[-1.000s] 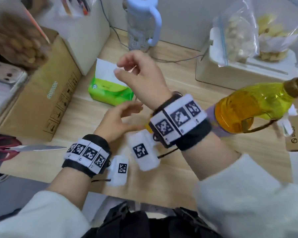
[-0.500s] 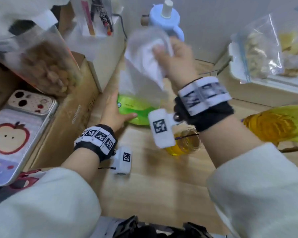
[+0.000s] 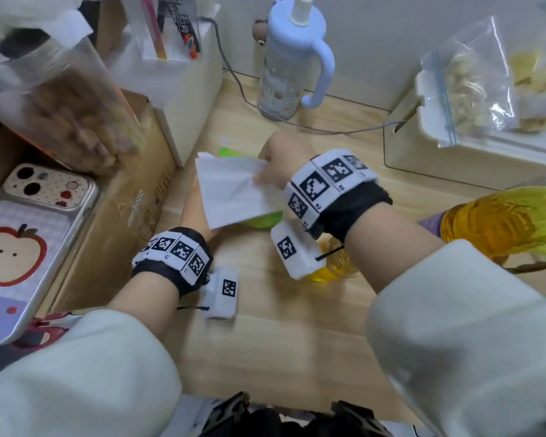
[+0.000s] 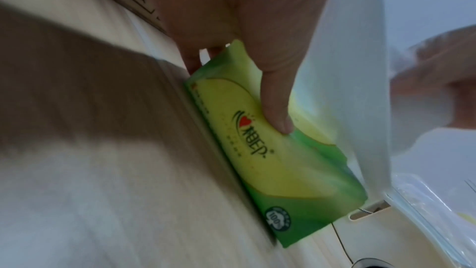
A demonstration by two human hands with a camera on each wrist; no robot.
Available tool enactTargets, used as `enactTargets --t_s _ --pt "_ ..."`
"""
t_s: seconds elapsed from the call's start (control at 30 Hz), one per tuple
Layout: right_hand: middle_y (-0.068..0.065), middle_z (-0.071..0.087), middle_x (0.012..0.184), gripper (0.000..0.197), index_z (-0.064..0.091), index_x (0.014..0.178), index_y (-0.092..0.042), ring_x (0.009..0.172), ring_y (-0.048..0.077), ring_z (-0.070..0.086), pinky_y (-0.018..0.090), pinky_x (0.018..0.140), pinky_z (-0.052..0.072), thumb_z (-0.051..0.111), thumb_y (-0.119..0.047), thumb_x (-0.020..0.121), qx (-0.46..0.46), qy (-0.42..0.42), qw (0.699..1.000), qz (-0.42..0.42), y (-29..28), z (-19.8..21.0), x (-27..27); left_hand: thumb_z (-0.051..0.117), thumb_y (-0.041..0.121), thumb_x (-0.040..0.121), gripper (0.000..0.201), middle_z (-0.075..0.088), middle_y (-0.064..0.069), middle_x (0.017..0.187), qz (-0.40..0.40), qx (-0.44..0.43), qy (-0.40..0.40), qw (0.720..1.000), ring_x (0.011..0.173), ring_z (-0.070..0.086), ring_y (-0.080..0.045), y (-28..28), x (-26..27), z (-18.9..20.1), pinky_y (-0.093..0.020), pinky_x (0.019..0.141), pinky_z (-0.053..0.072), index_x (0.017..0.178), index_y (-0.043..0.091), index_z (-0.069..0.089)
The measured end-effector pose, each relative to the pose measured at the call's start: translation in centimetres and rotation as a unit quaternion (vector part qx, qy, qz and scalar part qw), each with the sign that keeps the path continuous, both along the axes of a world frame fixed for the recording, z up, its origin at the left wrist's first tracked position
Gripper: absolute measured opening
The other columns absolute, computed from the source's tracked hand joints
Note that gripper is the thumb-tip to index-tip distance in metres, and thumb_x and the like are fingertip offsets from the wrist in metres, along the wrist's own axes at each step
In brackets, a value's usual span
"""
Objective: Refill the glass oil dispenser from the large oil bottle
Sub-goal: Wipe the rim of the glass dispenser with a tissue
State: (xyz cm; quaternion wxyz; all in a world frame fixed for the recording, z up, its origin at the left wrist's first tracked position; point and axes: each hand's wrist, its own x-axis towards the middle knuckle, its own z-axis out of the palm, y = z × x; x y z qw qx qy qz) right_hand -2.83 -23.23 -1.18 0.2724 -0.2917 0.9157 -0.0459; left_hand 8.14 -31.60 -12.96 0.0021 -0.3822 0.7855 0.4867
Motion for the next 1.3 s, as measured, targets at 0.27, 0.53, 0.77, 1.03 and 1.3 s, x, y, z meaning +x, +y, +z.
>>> enactTargets --t_s 0.27,0.53,0.77,1.03,1.3 --pt "-0.006 0.058 0.055 0.014 0.063 0.055 -0.012 0.057 0.009 0.05 0.025 0.056 0.04 0.066 -0.018 0.067 -0.526 -0.06 0.822 -0.209 4.1 6.4 0.5 0.086 0.037 0.047 0.096 0.043 -0.006 0.133 -0.057 0.0 0.086 0.995 0.119 0.049 -0.026 -1.0 -0.5 0.5 -0.052 0.099 0.042 0.128 0.024 0.037" --pt "0.003 0.067 0.084 0.026 0.061 0.087 -0.015 0.077 0.017 0.064 0.03 0.066 0.058 0.07 0.002 0.069 -0.569 -0.154 0.766 -0.256 8.8 5.3 4.2 0.073 0.055 0.059 0.081 0.057 -0.012 0.131 -0.093 0.459 0.275 0.839 0.119 0.056 -0.026 1.2 1.7 11.7 -0.035 0.094 0.049 0.12 0.007 0.05" --pt "0.002 0.055 0.09 0.056 0.044 0.116 -0.029 0.078 0.021 0.059 0.036 0.064 0.052 0.075 -0.019 0.07 -0.511 -0.207 0.781 -0.295 13.0 5.2 6.4 0.059 0.007 0.079 0.031 0.075 0.006 0.094 -0.092 0.358 0.321 0.872 0.092 0.069 -0.011 6.6 1.7 15.1 -0.021 0.072 0.054 0.11 0.01 0.057" --pt "0.0 0.063 0.1 0.03 0.054 0.111 -0.018 0.089 0.01 0.064 0.023 0.073 0.056 0.053 0.0 0.087 -0.534 -0.288 0.78 -0.156 17.8 4.6 5.9 0.06 0.005 0.083 0.02 0.074 0.006 0.089 -0.2 0.278 0.292 0.893 0.088 0.068 -0.015 10.5 1.1 15.5 -0.028 0.072 0.055 0.095 0.019 0.066" --pt "-0.003 0.06 0.07 0.014 0.063 0.058 -0.02 0.07 0.015 0.054 0.021 0.057 0.04 0.051 -0.02 0.065 -0.644 -0.144 0.674 -0.331 22.3 1.1 4.9 0.064 -0.006 0.053 0.07 0.06 0.014 0.115 -0.165 0.259 0.242 0.92 0.114 0.055 -0.006 10.2 2.3 8.6 -0.028 0.097 0.041 0.107 0.037 0.055"
